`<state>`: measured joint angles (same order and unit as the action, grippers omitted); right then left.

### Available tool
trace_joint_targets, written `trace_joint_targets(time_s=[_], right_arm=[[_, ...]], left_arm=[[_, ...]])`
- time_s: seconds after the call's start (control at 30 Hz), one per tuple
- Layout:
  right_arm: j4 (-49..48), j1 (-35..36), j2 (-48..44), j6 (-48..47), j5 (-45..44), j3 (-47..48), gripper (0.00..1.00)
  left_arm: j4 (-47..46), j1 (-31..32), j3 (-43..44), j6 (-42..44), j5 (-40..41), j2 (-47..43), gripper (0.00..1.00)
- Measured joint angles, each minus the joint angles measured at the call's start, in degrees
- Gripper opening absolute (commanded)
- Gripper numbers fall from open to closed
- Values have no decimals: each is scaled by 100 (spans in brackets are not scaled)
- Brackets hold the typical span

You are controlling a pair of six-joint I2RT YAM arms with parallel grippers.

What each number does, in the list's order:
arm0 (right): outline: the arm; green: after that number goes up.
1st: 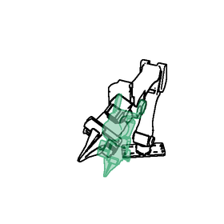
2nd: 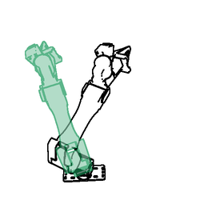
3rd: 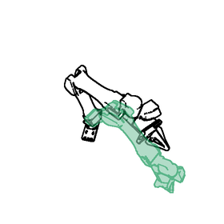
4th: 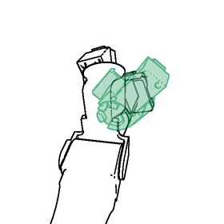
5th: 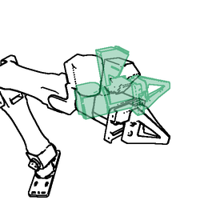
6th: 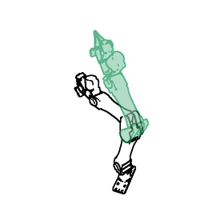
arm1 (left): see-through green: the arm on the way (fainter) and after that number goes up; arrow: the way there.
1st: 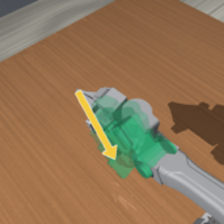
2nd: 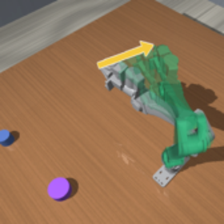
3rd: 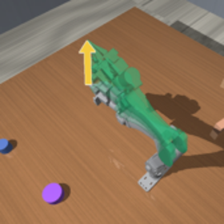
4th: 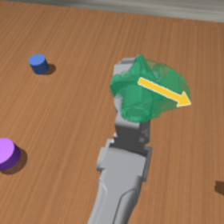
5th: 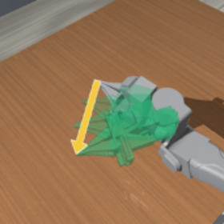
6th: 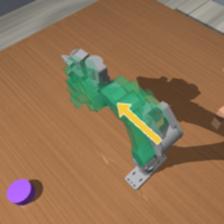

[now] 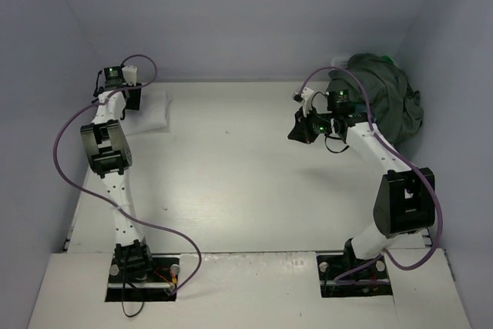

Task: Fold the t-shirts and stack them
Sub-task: Put the neatly folded tshirt into the corner of the board with the left arm

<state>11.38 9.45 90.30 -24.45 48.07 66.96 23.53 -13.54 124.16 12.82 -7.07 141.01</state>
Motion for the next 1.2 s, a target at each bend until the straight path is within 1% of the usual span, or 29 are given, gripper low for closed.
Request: trace_joint_targets(time_s=[0.1,0.43,0.57,0.77,0.97,1.07,1.2], right_arm=[[0,0,0,-2,0,0,0],[0,0,35,-20,0,0,0],[0,0,35,-20,-2,0,0],[2,0,35,-20,-4,0,0],[0,0,35,-17,-7,0,0],[2,0,35,-17,-7,0,0],[2,-2,33,-17,-4,0,0]], left_arm=[[-85,17,26,7,85,136,50],[-339,72,35,157,450,177,51],[-415,83,31,173,612,177,53],[-444,87,9,173,708,63,54],[-323,144,-24,146,669,-485,55],[-249,208,-72,103,544,-935,55],[-160,341,-402,-20,264,-1628,55]])
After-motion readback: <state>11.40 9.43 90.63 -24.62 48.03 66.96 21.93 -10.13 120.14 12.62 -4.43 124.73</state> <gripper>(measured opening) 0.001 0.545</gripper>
